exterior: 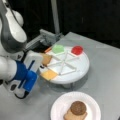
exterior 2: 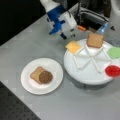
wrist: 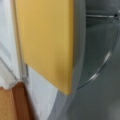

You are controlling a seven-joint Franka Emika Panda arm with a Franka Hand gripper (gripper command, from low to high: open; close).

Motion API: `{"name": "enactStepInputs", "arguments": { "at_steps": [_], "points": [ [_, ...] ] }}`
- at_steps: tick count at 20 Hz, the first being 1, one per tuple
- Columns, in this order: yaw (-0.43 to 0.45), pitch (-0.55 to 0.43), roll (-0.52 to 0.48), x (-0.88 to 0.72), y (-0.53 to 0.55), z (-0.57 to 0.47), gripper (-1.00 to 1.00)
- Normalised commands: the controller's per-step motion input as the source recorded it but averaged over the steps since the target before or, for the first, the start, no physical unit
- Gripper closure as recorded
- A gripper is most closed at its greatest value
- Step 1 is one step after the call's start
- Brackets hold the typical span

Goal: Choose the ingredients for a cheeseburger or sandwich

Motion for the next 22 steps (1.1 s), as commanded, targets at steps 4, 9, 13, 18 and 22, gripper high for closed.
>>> {"name": "enactStepInputs", "arguments": {
  "at_steps": [4, 9, 13, 18, 22],
  "points": [
    [0.026, -0.067, 0.263, 0.09, -0.10, -0.07, -1.00],
    [0.005, -0.066, 0.256, 0.10, -0.07, -0.07, -1.00],
    [-0.002, -0.064, 0.246, 0.11, -0.01, -0.08, -1.00],
    [0.002, -0.070, 0.219, 0.10, 0.02, -0.09, -1.00],
    [0.013, -0.096, 0.183, 0.09, 0.04, -0.11, -1.00]
  ]
}}
